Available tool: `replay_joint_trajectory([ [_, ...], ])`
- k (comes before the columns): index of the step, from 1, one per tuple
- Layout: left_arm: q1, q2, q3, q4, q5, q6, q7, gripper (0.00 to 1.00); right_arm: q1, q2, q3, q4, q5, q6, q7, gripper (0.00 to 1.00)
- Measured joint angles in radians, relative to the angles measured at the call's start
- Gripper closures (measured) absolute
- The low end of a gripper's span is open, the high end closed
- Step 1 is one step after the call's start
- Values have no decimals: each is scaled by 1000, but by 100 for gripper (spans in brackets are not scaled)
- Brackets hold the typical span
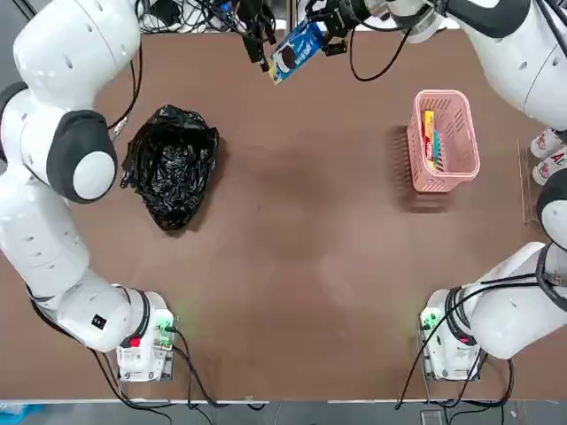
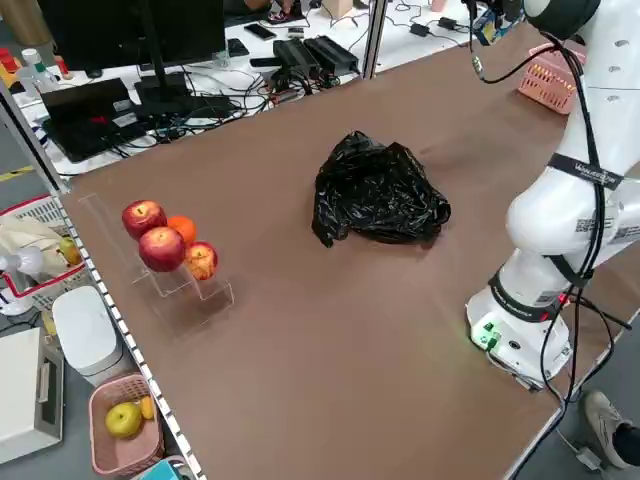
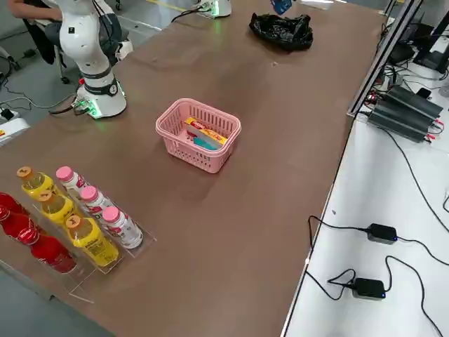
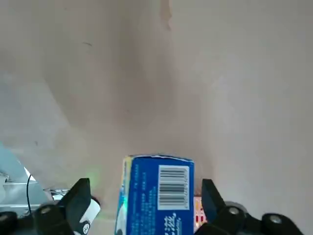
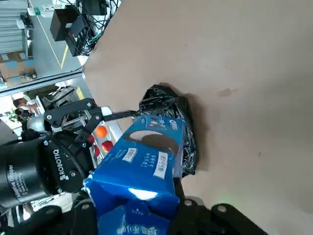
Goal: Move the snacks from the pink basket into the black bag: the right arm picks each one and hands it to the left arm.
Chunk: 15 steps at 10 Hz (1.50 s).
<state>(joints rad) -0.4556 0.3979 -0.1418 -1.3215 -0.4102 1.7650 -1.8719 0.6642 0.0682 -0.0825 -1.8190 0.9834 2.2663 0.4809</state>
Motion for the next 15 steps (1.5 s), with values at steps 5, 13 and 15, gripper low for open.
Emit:
replay_joint_trajectory([
  [5,-4,26,-28,2,-40,7,97,1,39,0,0,5,0,37,24,53],
  [13,3,26,-27,8,-56,-2,120,53,40,4,-3,8,1,40,24,40],
  [15,11,26,-24,8,-56,-1,127,53,41,4,-2,13,1,40,24,10],
])
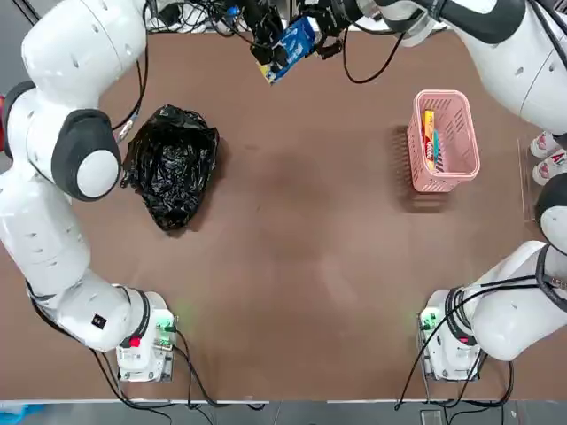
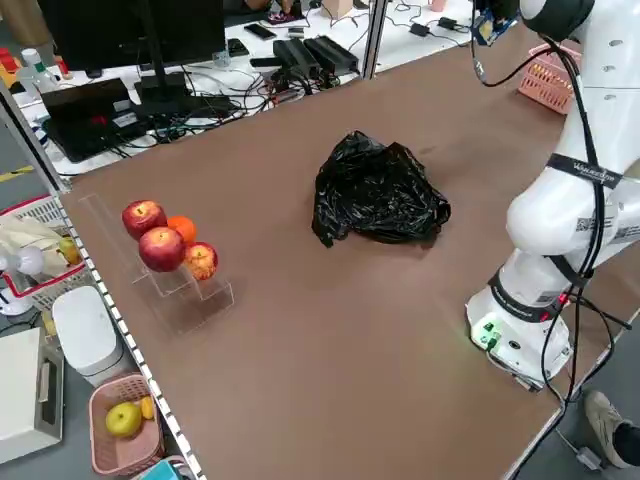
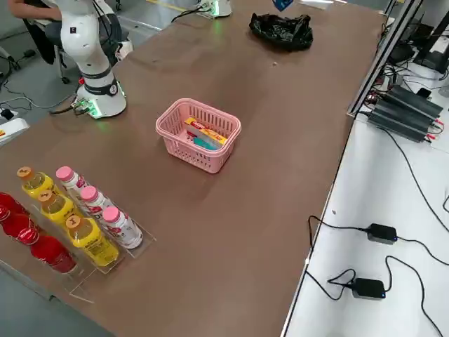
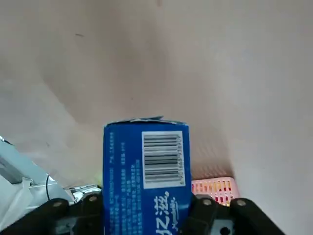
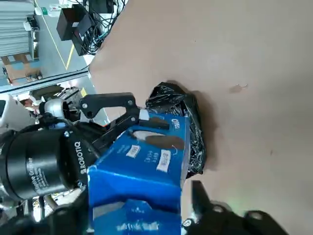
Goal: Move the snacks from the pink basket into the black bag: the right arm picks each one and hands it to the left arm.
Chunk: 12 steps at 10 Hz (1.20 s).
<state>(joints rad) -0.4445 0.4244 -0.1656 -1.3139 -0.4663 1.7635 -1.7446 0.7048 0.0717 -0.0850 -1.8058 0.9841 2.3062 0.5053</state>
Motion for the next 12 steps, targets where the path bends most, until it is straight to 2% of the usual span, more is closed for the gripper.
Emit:
replay_joint_trajectory([
  [1,12,0,2,0,0,-3,14,54,0,0,0,1,0,0,0,0],
  [3,59,-4,5,4,1,-49,116,54,1,0,1,3,0,0,-1,0],
  [5,152,-6,12,5,30,-136,317,55,-2,2,-5,3,-12,-4,-23,0],
  [7,232,-8,13,-4,132,-236,451,55,-24,8,-18,-8,-56,-19,-79,0],
  [8,236,-12,13,-25,182,-247,465,55,-45,9,-20,-13,-107,-49,-101,0],
  [10,224,-29,9,-108,290,-251,483,55,-109,10,-22,-13,-248,-151,-154,0],
  [12,234,-89,9,-261,393,-248,541,55,-194,10,-25,-13,-394,-261,-228,0],
])
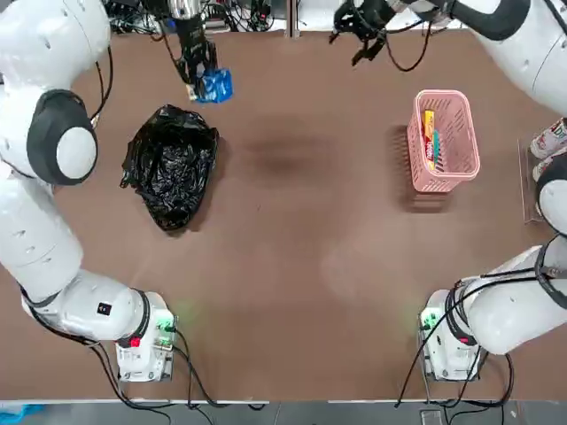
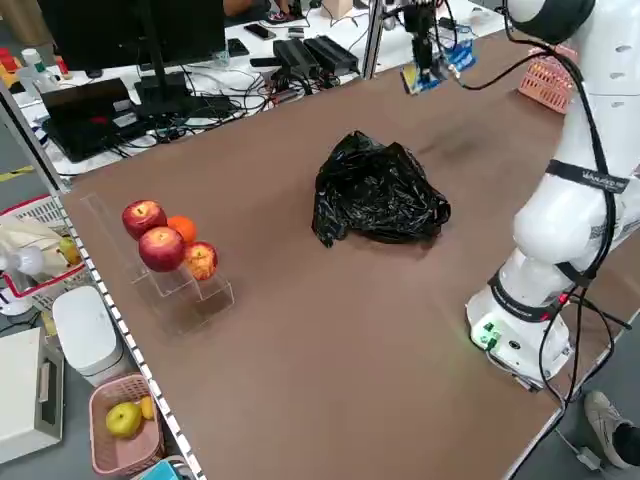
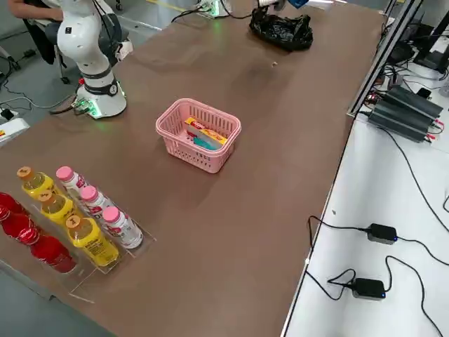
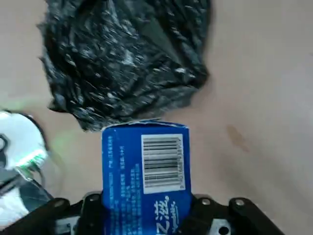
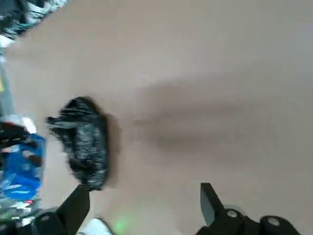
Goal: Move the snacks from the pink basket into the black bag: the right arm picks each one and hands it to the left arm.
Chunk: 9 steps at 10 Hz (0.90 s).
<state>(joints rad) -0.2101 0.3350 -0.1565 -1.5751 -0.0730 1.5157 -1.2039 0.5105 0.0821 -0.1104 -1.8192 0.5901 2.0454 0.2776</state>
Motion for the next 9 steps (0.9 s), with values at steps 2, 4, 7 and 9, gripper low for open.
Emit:
replay_joint_trajectory([
  [2,65,-106,2,-214,70,107,46,55,-50,0,-2,-10,-157,-48,-24,0],
  [4,114,-193,3,-453,123,280,51,55,-86,2,-2,-70,-273,-36,-30,0],
  [7,248,-263,3,-623,130,453,53,55,-149,-3,-2,-208,-363,99,-131,0],
  [9,287,-260,3,-685,140,566,55,55,-241,-21,-4,-277,-366,141,-288,0],
])
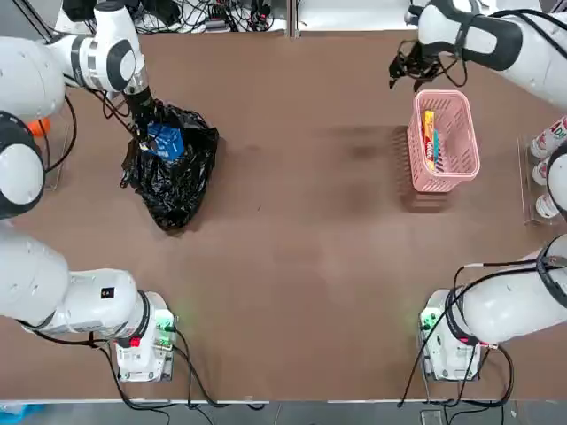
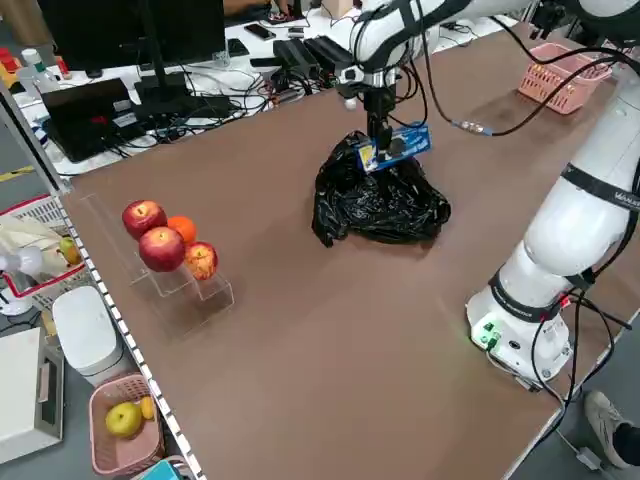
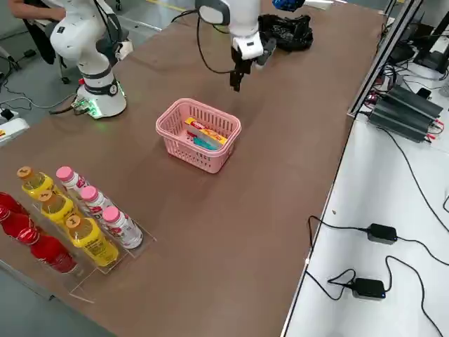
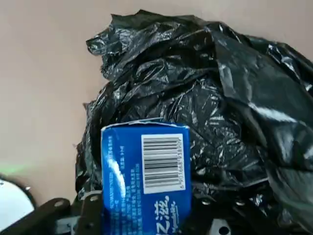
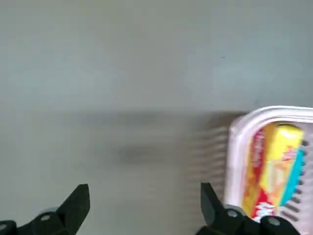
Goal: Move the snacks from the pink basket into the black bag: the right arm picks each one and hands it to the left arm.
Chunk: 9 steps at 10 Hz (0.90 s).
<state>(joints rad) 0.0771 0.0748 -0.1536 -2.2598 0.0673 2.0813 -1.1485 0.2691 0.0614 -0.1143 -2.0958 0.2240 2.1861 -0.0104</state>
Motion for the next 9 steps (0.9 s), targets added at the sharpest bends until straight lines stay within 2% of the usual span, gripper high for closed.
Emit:
replay_joint_trajectory([
  [3,-2,72,-4,-43,34,128,-3,55,-150,-53,-1,-71,-1,2,-213,0],
  [7,-1,155,-4,-42,89,222,-11,54,-238,-86,-1,-136,-3,30,-337,0],
  [8,0,162,-4,-35,92,227,-11,46,-247,-96,-1,-160,-3,50,-352,0],
  [9,0,161,-4,-23,92,226,-12,32,-250,-109,-1,-180,-3,60,-355,0],
])
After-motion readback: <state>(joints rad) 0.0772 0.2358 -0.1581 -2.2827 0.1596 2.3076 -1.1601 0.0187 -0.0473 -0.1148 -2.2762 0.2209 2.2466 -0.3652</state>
